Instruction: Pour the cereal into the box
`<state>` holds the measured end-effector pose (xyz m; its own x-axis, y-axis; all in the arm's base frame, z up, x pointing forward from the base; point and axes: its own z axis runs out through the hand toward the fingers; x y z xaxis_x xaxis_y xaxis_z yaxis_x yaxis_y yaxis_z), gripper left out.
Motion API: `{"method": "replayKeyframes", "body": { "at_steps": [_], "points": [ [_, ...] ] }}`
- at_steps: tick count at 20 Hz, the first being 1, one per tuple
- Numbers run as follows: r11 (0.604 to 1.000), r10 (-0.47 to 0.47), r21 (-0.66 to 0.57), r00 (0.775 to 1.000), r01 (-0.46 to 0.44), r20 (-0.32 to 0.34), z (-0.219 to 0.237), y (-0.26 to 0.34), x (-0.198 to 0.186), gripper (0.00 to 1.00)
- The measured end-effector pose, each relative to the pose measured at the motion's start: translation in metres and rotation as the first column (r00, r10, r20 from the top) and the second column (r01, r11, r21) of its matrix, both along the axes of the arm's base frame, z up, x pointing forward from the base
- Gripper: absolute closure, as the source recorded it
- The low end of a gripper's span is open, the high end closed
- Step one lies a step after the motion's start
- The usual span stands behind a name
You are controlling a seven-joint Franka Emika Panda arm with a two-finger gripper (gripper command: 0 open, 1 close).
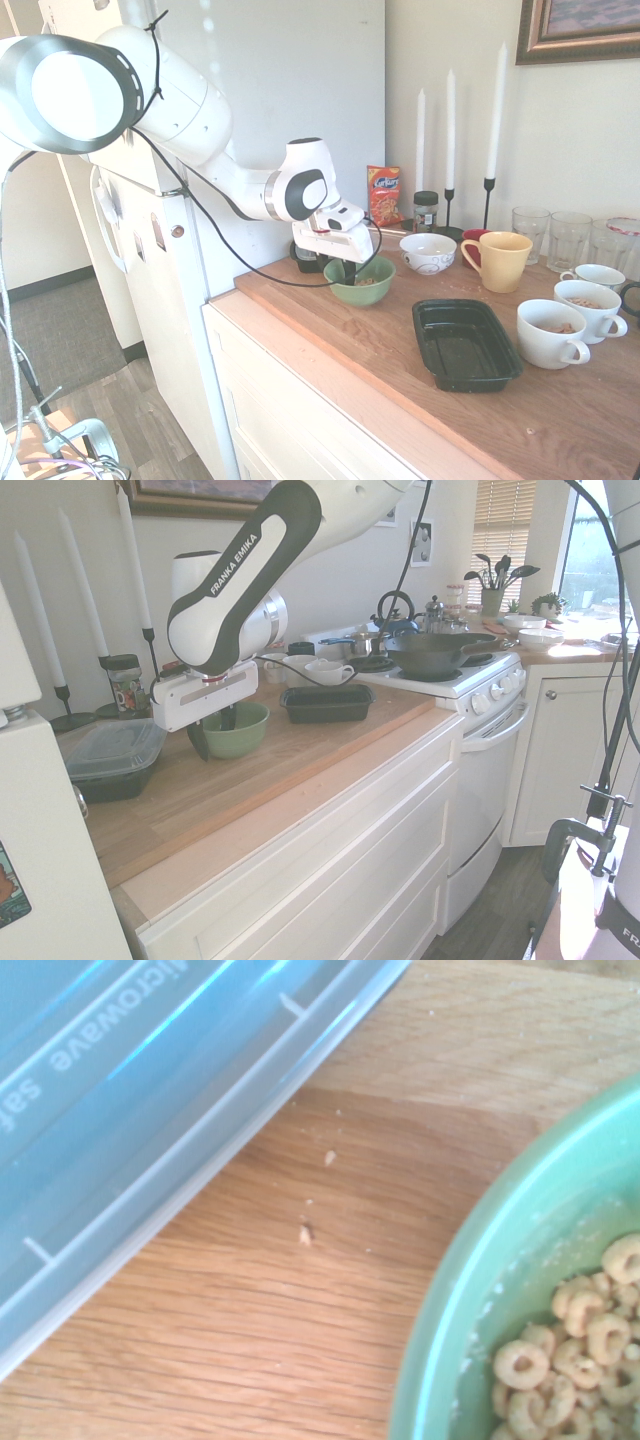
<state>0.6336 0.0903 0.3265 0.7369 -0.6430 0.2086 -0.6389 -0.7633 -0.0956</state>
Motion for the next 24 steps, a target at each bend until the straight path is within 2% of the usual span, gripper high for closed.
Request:
{"method": "replayKeyframes", "body": {
  "at_steps": [13,24],
  "points": [
    [1.0,-0.011,0.024,1.0,0.011,0.017,0.014,-0.006,0.001,1.0],
    [0.997,-0.043,0.065,0.998,0.039,0.054,0.088,-0.017,-0.011,1.0]
  ]
}}
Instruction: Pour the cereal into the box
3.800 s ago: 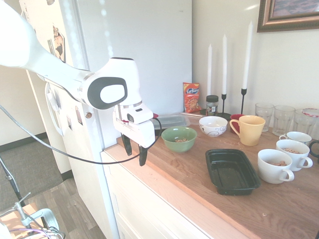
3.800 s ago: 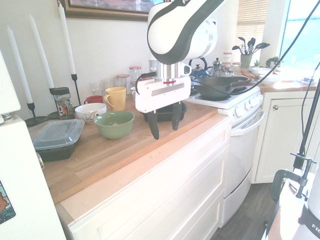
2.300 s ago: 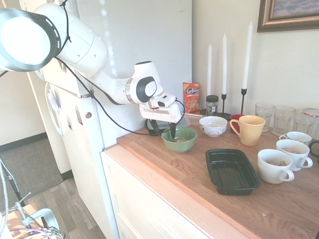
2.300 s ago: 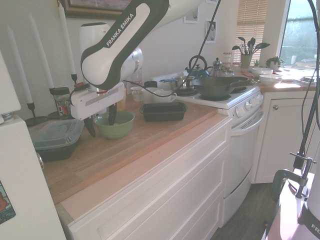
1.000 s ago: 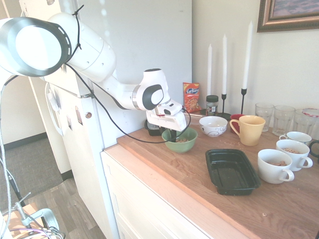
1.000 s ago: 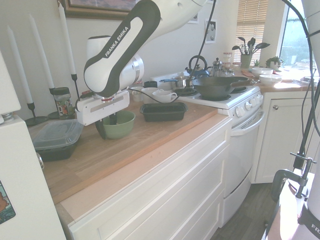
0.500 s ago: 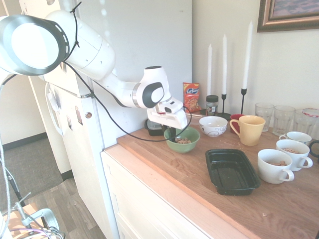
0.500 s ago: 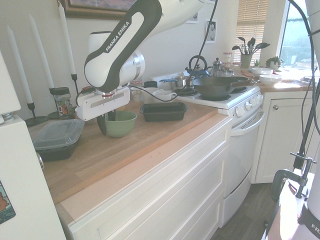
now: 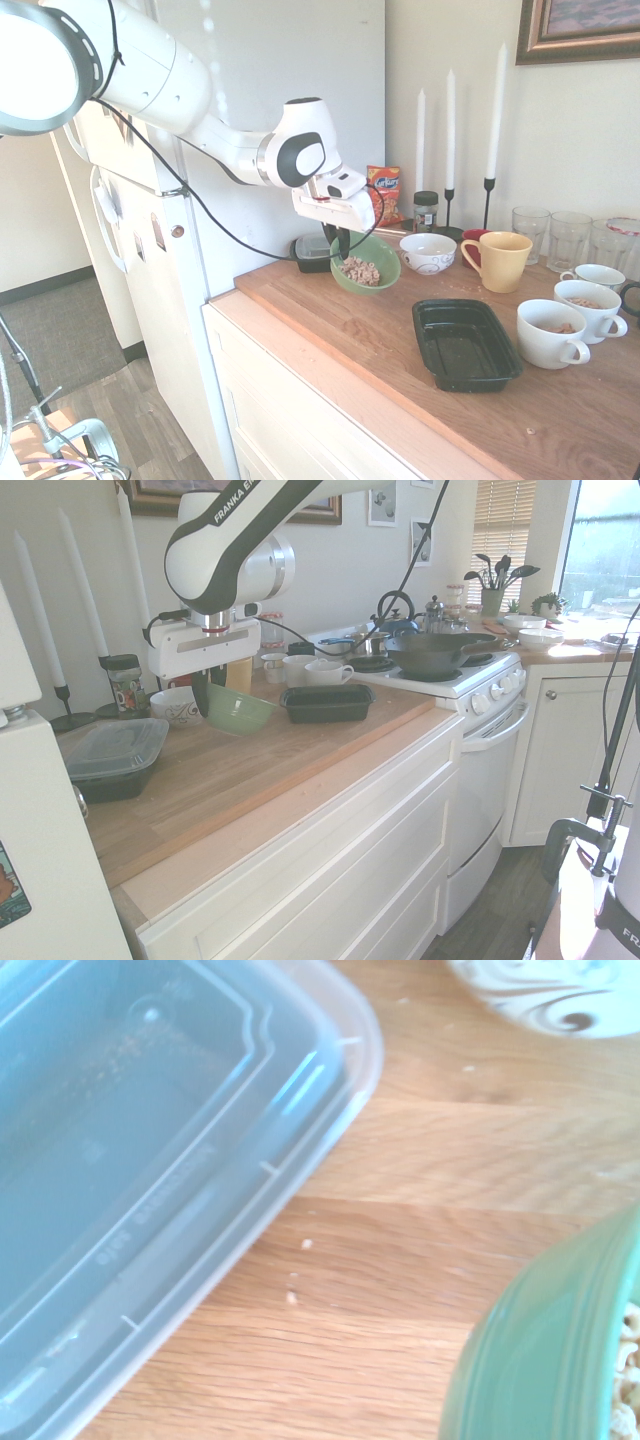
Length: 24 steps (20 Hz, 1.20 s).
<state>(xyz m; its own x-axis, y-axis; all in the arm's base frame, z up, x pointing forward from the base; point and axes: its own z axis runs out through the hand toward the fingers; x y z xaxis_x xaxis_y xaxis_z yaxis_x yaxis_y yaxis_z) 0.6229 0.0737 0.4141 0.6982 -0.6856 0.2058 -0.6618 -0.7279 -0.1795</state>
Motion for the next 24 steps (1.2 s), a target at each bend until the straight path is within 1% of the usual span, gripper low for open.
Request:
{"method": "replayKeyframes", "body": {
  "at_steps": [2,5,10,13,16,20,22,24],
  "points": [
    [0.999,-0.026,0.018,1.0,0.027,-0.008,0.012,-0.009,-0.004,1.0],
    [0.994,-0.061,0.09,0.998,0.063,-0.023,0.03,-0.033,-0.009,1.0],
    [0.973,-0.098,0.206,0.995,0.1,-0.02,0.041,-0.106,-0.01,1.0],
    [0.954,-0.116,0.275,0.993,0.121,-0.034,0.049,-0.149,-0.013,1.0],
    [0.928,-0.125,0.348,0.991,0.136,-0.056,0.05,-0.187,-0.014,1.0],
    [0.882,-0.118,0.447,0.988,0.151,-0.1,0.044,-0.235,-0.014,1.0],
    [0.855,-0.111,0.494,0.986,0.157,-0.121,0.037,-0.252,-0.014,1.0],
    [0.82,-0.092,0.552,0.986,0.153,-0.136,0.03,-0.264,-0.014,1.0]
  ]
}}
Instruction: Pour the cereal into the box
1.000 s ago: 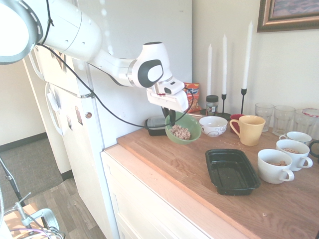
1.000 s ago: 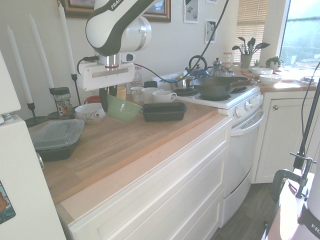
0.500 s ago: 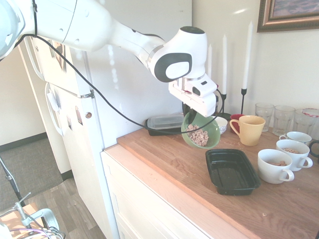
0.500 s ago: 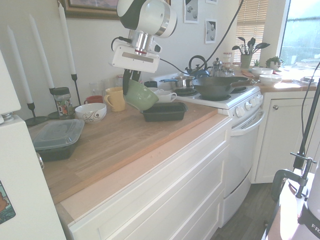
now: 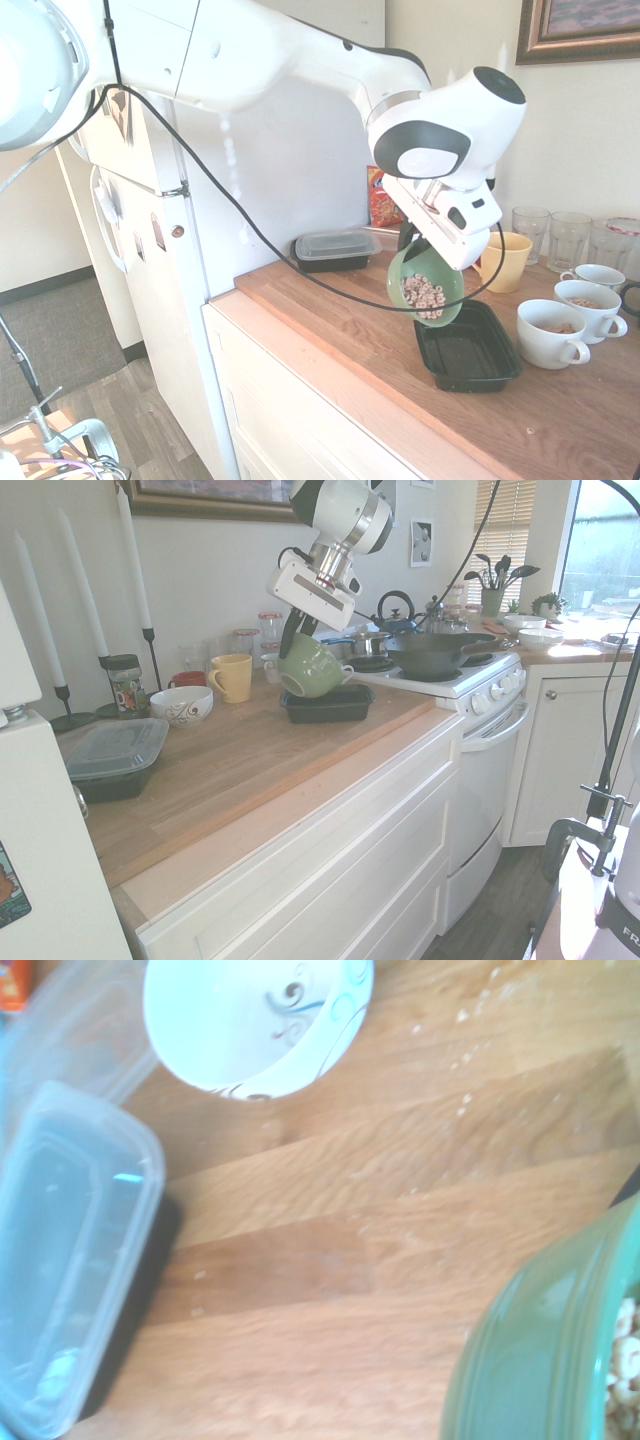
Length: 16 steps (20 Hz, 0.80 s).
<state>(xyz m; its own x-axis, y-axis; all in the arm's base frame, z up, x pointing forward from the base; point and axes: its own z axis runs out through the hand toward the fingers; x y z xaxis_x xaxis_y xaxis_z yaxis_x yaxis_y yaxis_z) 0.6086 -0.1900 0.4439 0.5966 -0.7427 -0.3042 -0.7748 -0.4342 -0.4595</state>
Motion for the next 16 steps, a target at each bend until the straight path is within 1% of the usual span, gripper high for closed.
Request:
{"method": "replayKeyframes", "body": {
  "at_steps": [2,6,10,13,16],
  "points": [
    [0.998,0.01,0.066,1.0,-0.01,0.008,-0.005,-0.009,0.001,1.0],
    [0.989,0.023,0.148,0.999,-0.029,0.048,-0.008,-0.021,-0.001,1.0],
    [0.967,0.017,0.252,0.995,-0.043,0.102,-0.008,-0.044,-0.013,1.0],
    [0.954,-0.001,0.298,0.994,-0.032,0.108,-0.019,-0.067,-0.024,1.0],
    [0.939,-0.016,0.343,0.992,-0.026,0.121,-0.029,-0.075,-0.026,1.0]
  ]
}}
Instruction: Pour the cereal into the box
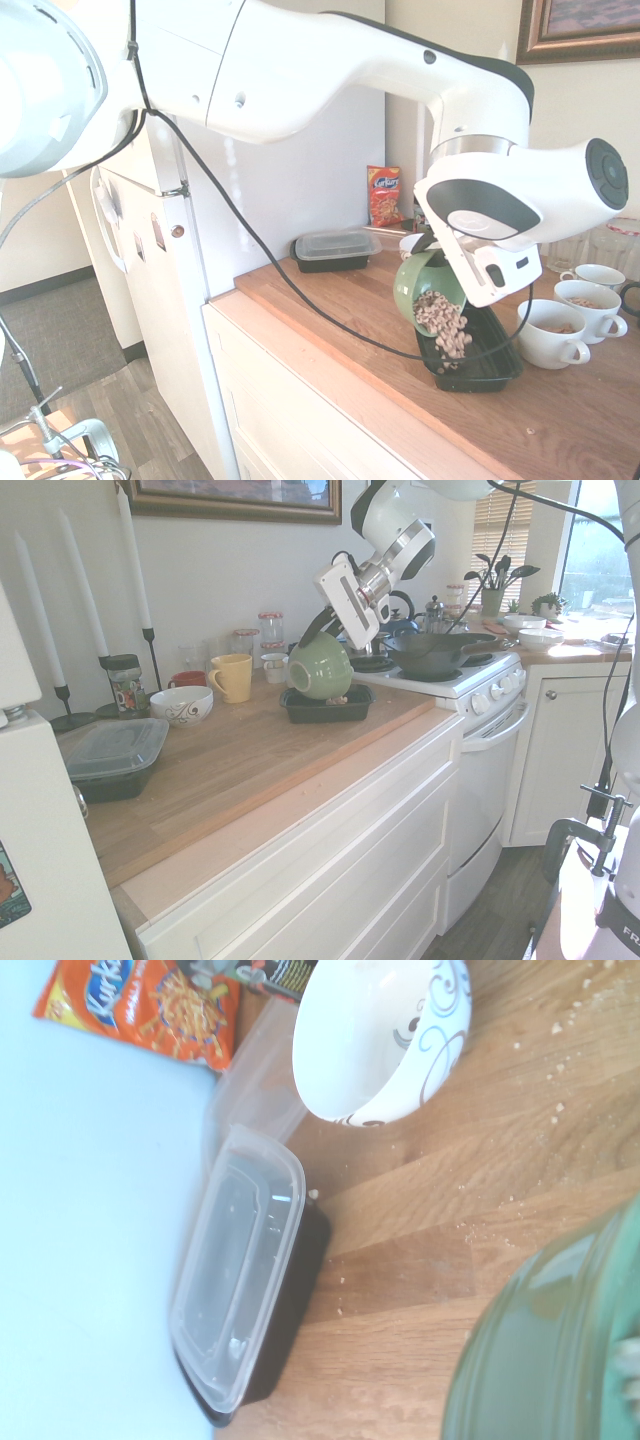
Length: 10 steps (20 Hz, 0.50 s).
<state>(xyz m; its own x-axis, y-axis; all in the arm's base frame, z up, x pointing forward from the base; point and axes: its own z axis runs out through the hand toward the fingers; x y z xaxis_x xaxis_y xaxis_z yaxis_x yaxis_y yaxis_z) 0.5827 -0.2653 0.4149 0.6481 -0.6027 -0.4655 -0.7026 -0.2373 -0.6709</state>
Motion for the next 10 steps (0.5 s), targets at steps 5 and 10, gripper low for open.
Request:
{"method": "replayKeyframes", "body": {
  "at_steps": [5,10],
  "points": [
    [0.998,-0.009,0.069,0.999,0.006,0.047,-0.002,-0.007,0.0,1.0],
    [0.99,-0.002,0.142,0.996,-0.01,0.089,-0.001,-0.014,-0.002,1.0]
  ]
}}
